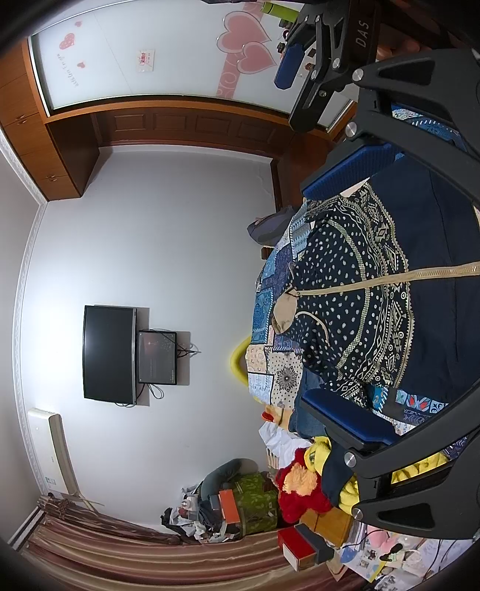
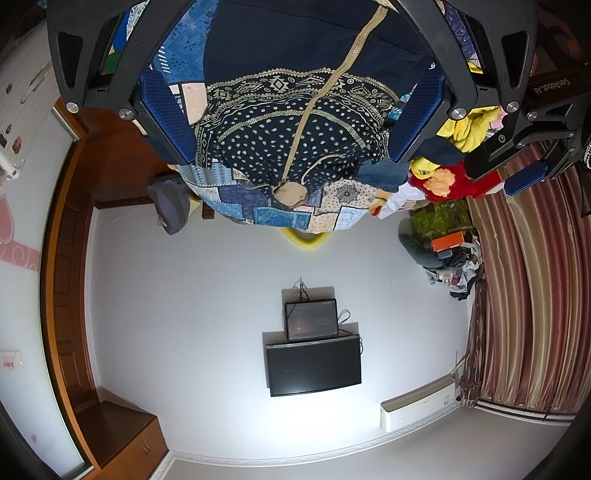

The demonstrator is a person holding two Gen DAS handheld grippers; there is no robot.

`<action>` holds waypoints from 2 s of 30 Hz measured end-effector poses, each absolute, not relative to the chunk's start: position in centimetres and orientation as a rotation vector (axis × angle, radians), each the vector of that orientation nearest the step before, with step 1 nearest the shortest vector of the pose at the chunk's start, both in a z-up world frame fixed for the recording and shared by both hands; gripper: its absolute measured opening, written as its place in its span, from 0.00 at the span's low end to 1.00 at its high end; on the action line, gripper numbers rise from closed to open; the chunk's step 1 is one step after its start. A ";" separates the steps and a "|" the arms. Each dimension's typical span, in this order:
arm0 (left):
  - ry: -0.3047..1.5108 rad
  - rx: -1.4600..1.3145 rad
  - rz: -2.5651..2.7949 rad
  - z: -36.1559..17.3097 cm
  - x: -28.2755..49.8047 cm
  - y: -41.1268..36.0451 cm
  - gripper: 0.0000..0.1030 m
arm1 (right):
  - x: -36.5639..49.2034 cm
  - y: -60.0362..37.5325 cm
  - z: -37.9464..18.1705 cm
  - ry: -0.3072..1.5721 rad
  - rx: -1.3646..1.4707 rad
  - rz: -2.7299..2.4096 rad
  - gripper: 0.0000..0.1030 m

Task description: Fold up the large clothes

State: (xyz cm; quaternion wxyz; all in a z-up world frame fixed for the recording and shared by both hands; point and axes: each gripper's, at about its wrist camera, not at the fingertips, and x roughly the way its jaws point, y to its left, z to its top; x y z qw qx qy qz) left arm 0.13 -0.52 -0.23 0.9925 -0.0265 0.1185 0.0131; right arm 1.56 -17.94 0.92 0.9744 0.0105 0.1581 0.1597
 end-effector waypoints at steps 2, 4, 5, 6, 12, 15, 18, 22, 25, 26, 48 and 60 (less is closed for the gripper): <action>0.238 -0.054 0.025 -0.3 0.1 -0.6 1.00 | 1.6 -17.9 0.9 0.319 0.021 0.322 1.00; 0.238 -0.056 0.025 -0.2 0.2 -0.6 1.00 | 1.5 -18.0 0.9 0.317 0.022 0.321 1.00; 0.238 -0.056 0.025 -0.2 0.2 -0.5 1.00 | 1.6 -17.9 0.8 0.319 0.023 0.322 1.00; 0.238 -0.056 0.025 -0.2 0.2 -0.6 1.00 | 1.6 -17.9 0.9 0.320 0.023 0.321 1.00; 0.239 -0.055 0.028 -0.2 0.3 -0.5 1.00 | 1.4 -17.7 0.8 0.321 0.022 0.322 1.00; 0.241 -0.056 0.028 -0.2 0.4 -0.4 1.00 | 1.5 -17.7 0.9 0.321 0.023 0.322 1.00; 0.240 -0.059 0.029 -0.2 0.4 -0.3 1.00 | 1.6 -17.7 0.8 0.321 0.024 0.321 1.00; 0.240 -0.059 0.030 -0.3 0.4 -0.3 1.00 | 1.7 -17.8 0.8 0.322 0.025 0.321 1.00; 0.240 -0.060 0.030 -0.3 0.4 -0.3 1.00 | 1.7 -17.8 0.8 0.323 0.025 0.320 1.00; 0.241 -0.060 0.030 -0.3 0.4 -0.3 1.00 | 1.8 -17.8 0.7 0.323 0.026 0.321 1.00; 0.326 -0.022 0.232 -2.6 11.1 10.0 1.00 | 10.7 -13.5 -2.1 0.413 -0.004 0.298 1.00; 0.696 -0.269 0.243 -13.8 22.1 24.6 1.00 | 26.1 -10.0 -9.7 0.634 -0.034 0.257 1.00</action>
